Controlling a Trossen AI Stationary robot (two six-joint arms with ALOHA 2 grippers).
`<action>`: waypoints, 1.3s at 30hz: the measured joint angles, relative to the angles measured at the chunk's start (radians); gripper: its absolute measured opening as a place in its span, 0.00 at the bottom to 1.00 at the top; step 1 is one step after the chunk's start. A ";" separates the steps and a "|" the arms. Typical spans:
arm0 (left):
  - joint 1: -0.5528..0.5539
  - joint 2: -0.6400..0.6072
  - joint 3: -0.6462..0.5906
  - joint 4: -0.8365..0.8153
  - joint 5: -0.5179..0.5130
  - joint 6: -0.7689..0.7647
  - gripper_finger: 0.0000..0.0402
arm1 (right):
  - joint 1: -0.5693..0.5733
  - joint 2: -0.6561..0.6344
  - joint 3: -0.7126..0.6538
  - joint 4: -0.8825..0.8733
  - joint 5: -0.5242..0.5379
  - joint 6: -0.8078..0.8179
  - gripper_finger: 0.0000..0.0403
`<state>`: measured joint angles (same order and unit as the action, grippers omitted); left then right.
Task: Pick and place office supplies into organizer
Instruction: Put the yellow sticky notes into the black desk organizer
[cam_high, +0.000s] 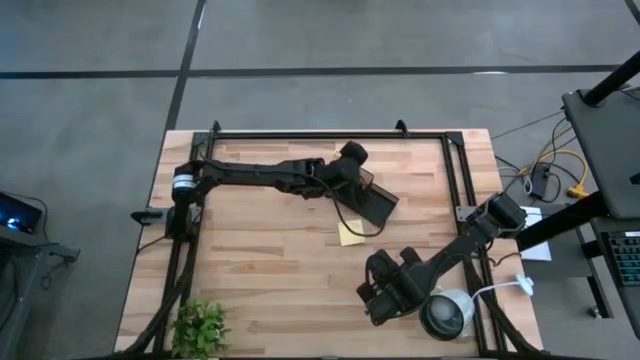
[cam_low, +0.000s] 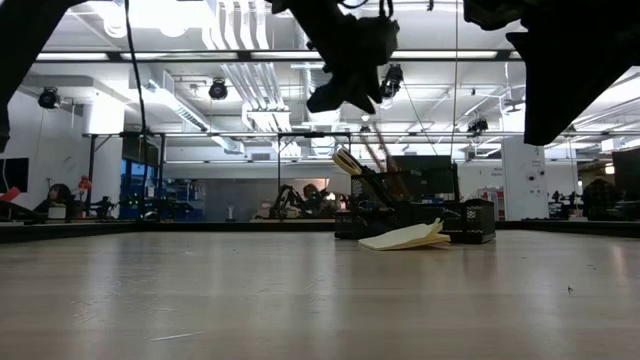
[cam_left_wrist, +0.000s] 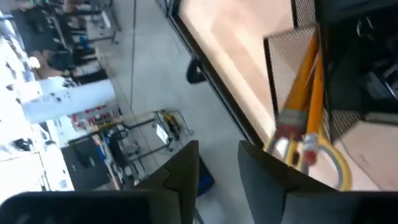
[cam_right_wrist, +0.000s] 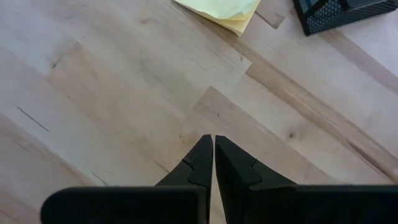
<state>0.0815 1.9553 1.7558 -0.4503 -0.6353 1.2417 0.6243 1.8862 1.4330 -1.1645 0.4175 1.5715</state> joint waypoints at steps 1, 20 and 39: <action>0.003 -0.005 0.000 -0.018 -0.001 -0.007 0.25 | 0.000 0.000 0.000 0.000 0.000 -0.001 0.02; -0.078 -0.319 -0.419 -0.283 0.706 -0.945 0.29 | -0.154 -0.002 -0.016 -0.004 -0.051 -1.005 0.02; -0.172 -0.740 -1.134 0.308 0.656 -1.489 0.29 | -0.332 0.000 -0.065 0.244 -0.120 -1.569 0.37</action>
<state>-0.0908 1.2152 0.6216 -0.1425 0.0204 -0.2471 0.2924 1.8865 1.3680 -0.9209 0.2979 0.0026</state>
